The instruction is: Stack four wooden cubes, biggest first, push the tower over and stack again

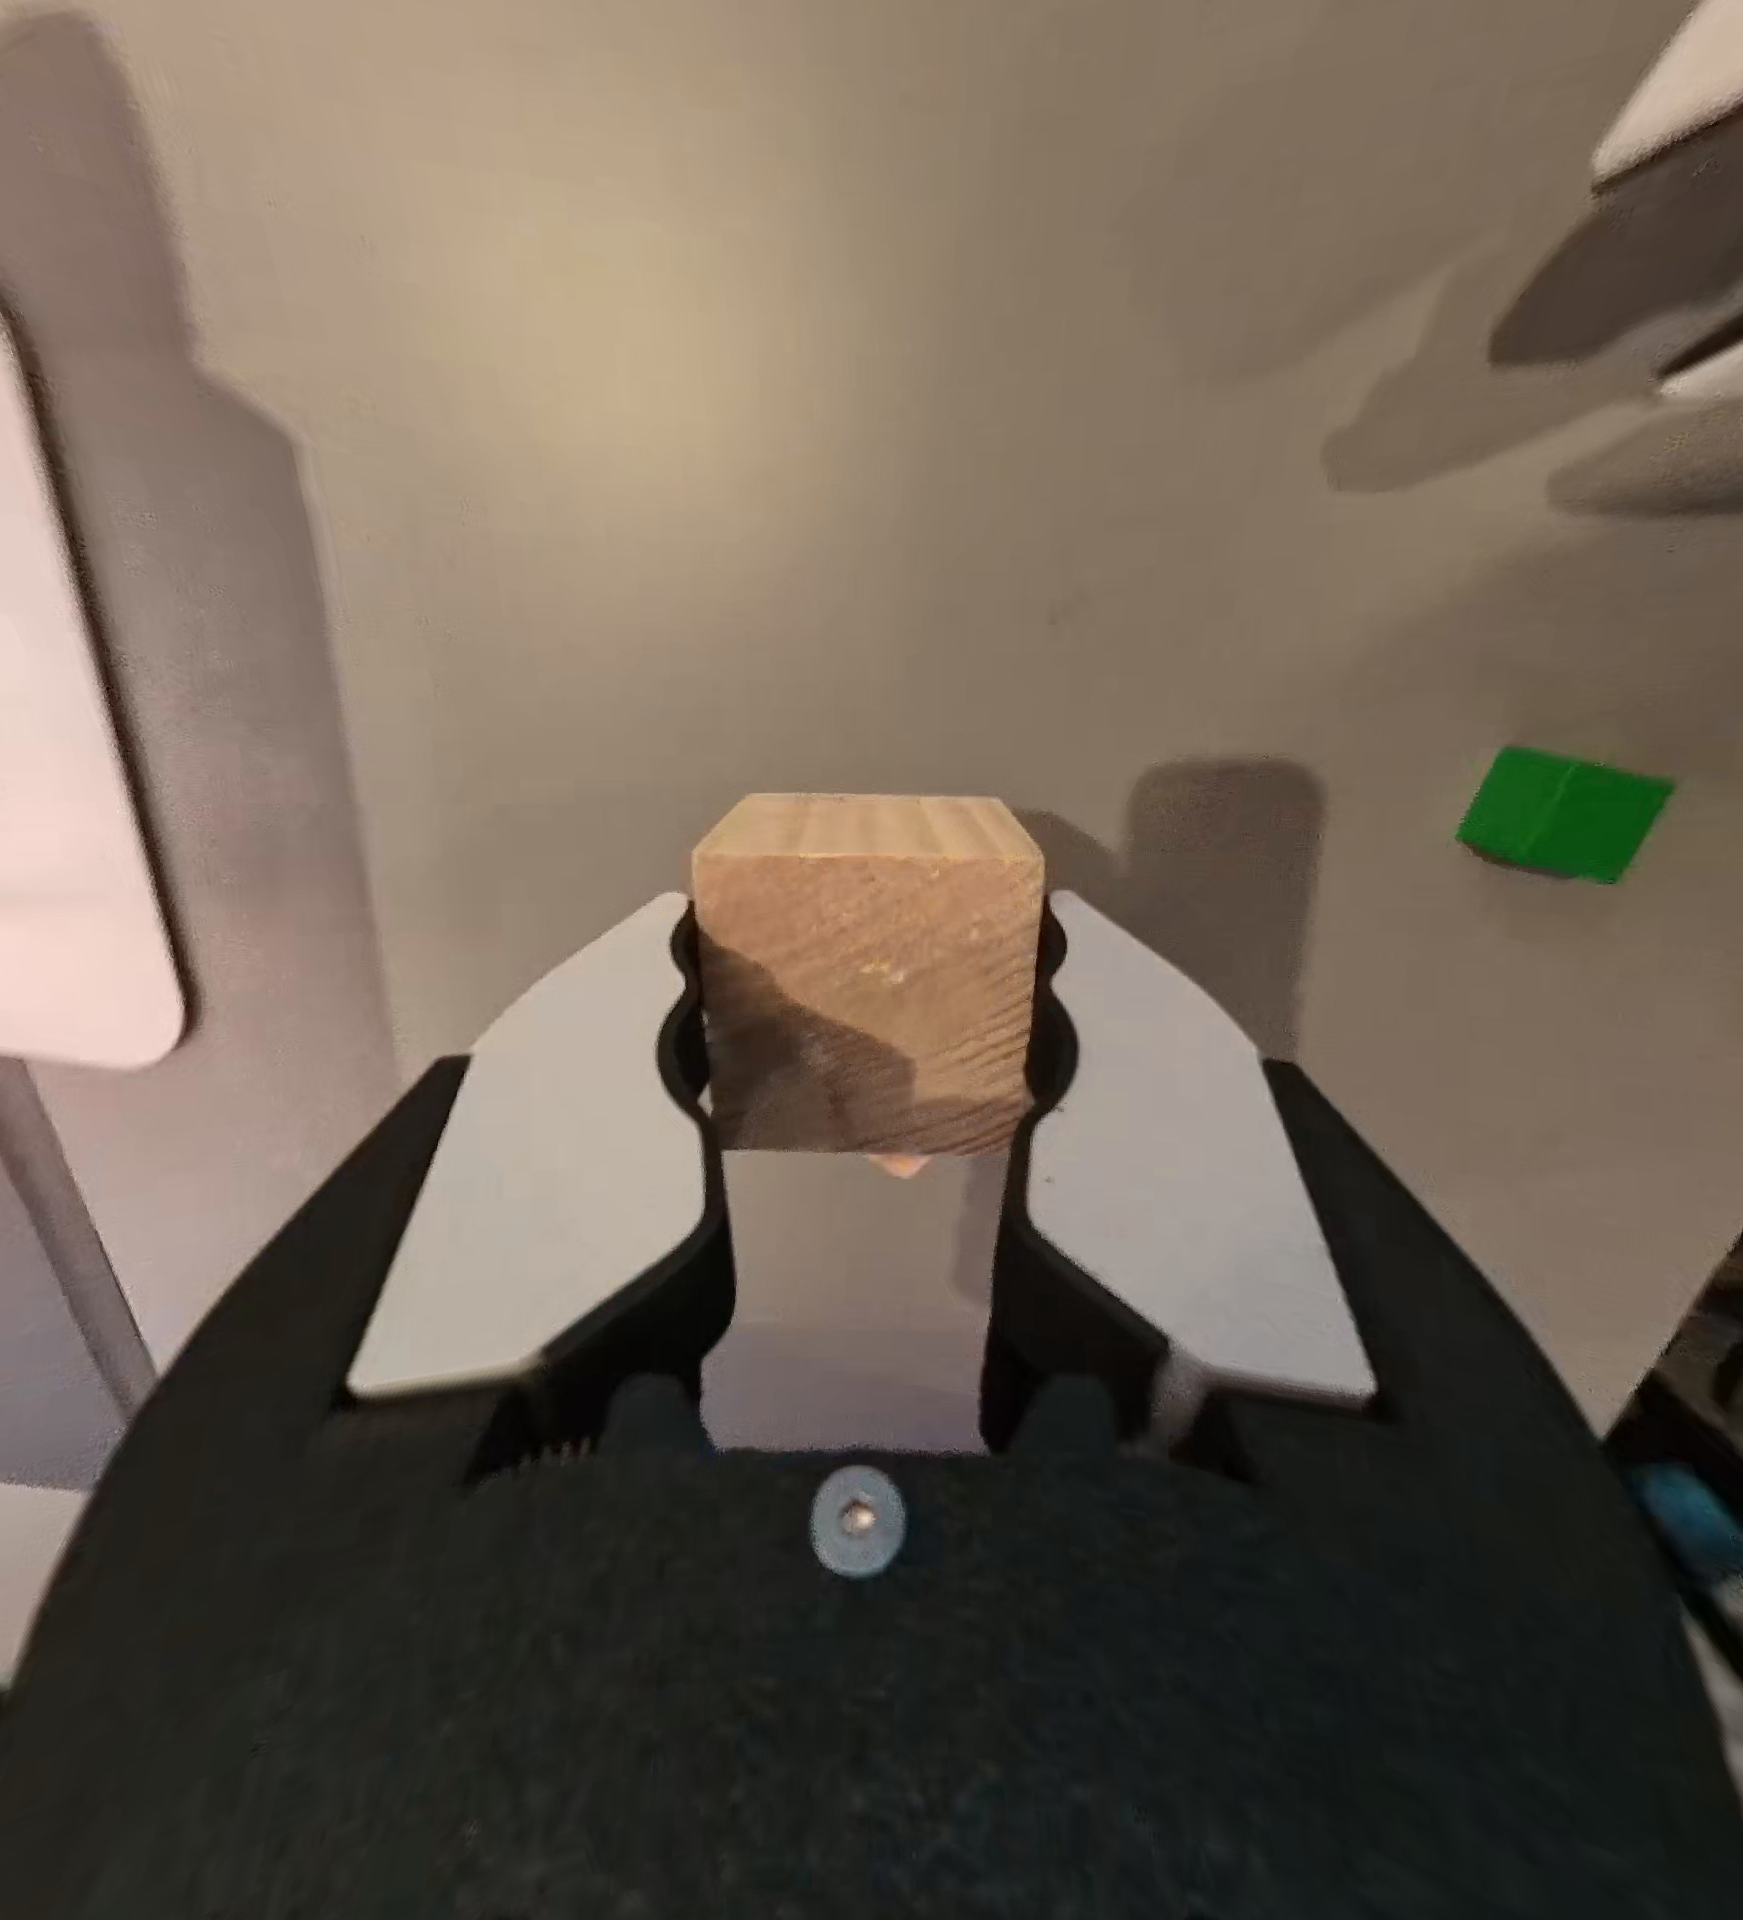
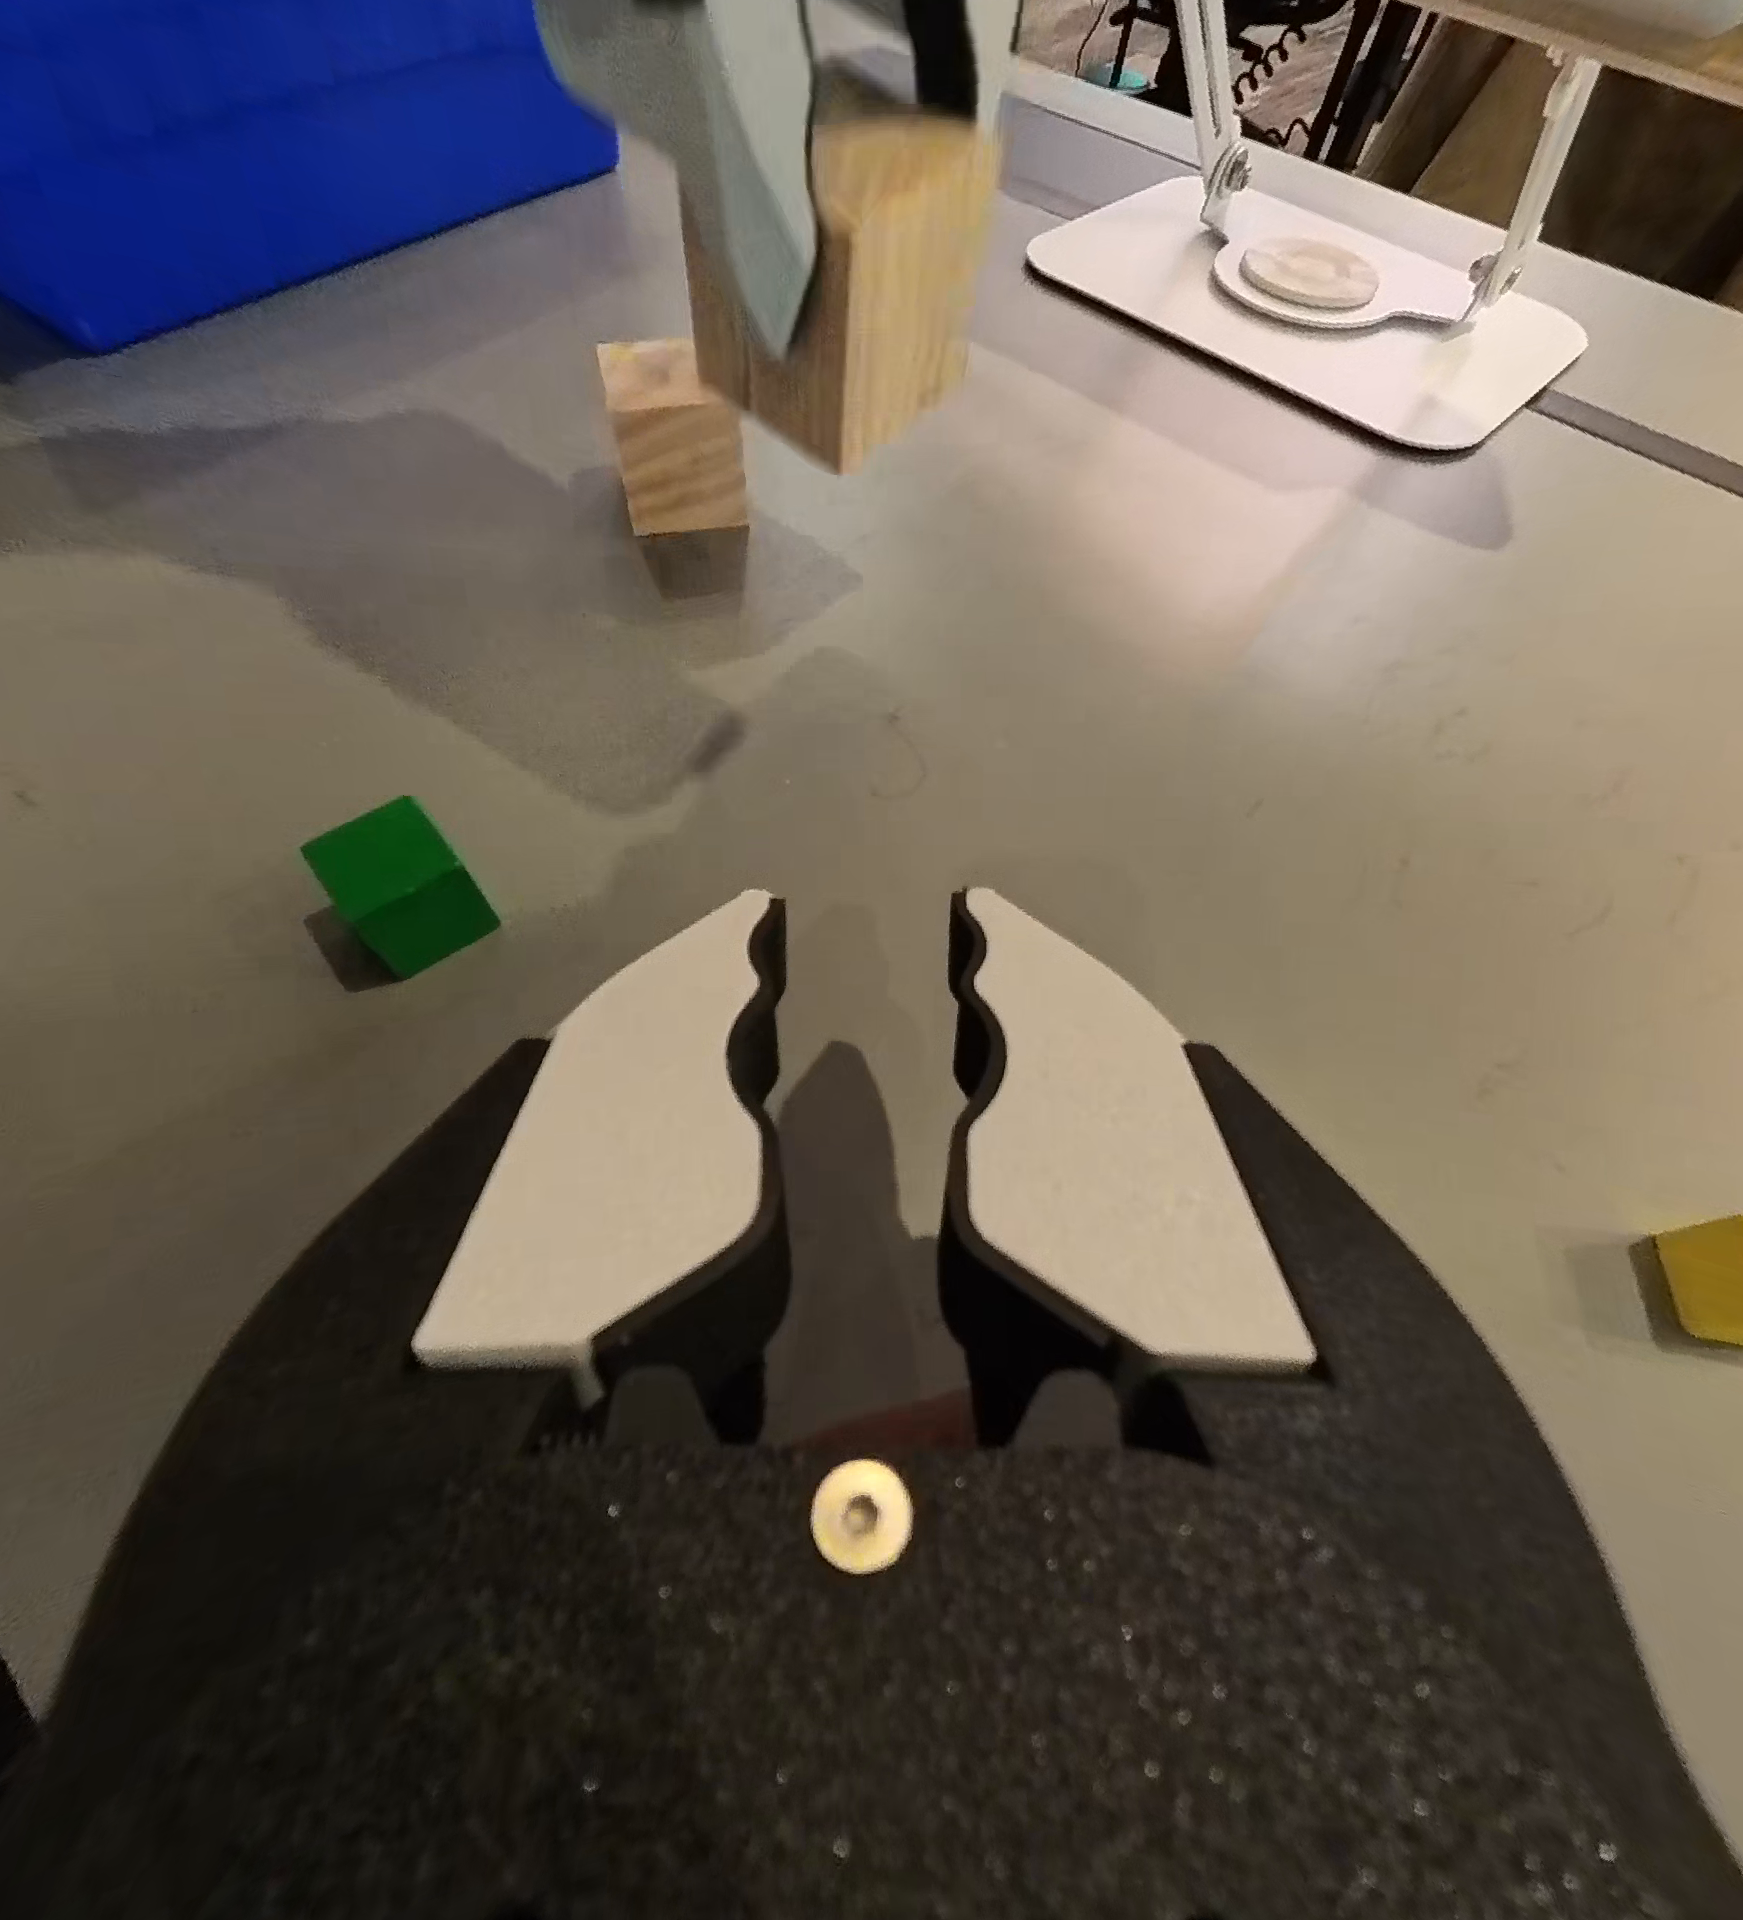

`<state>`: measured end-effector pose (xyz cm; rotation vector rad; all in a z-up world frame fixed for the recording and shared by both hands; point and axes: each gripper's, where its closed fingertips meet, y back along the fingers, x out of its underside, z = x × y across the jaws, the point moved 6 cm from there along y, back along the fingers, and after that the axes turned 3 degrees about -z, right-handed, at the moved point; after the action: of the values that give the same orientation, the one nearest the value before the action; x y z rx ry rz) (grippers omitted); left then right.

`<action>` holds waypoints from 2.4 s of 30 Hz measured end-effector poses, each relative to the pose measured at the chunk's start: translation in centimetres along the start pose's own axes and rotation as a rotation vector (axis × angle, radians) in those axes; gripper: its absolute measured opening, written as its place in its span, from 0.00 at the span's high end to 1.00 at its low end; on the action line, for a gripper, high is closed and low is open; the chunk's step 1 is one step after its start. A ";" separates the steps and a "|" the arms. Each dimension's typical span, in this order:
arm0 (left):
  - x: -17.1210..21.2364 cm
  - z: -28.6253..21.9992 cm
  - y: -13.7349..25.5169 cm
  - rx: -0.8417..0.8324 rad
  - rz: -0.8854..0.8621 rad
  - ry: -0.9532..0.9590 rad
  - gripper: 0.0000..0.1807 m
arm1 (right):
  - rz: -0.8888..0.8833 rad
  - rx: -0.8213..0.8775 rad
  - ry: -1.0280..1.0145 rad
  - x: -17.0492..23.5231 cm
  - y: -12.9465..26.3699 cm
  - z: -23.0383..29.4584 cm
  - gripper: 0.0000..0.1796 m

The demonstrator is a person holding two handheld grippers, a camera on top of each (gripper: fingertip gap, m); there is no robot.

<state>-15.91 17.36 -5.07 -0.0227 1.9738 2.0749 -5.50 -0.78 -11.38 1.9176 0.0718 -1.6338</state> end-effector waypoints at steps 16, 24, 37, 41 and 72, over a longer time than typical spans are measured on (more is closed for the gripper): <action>-1.3 -1.3 -4.4 -0.003 -0.023 0.015 0.58 | -0.002 -0.001 0.001 0.0 0.0 0.0 0.84; 3.3 0.6 2.9 -0.267 -0.188 0.631 0.62 | 0.001 -0.001 0.007 0.0 0.0 0.1 0.84; 8.6 -1.4 -4.9 -0.210 -0.029 0.909 0.61 | 0.026 -0.010 0.015 0.1 -0.3 0.2 0.84; 8.7 -1.7 -5.8 -0.172 -0.005 0.872 0.75 | 0.019 -0.010 0.013 0.1 -0.2 0.2 0.84; -1.2 -0.9 -2.0 0.054 0.020 -0.029 0.75 | 0.006 -0.008 0.014 0.0 -0.1 0.2 0.84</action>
<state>-14.50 16.35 -6.85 0.0377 2.0204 2.0210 -5.69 -0.78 -11.42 1.9217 0.0787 -1.6136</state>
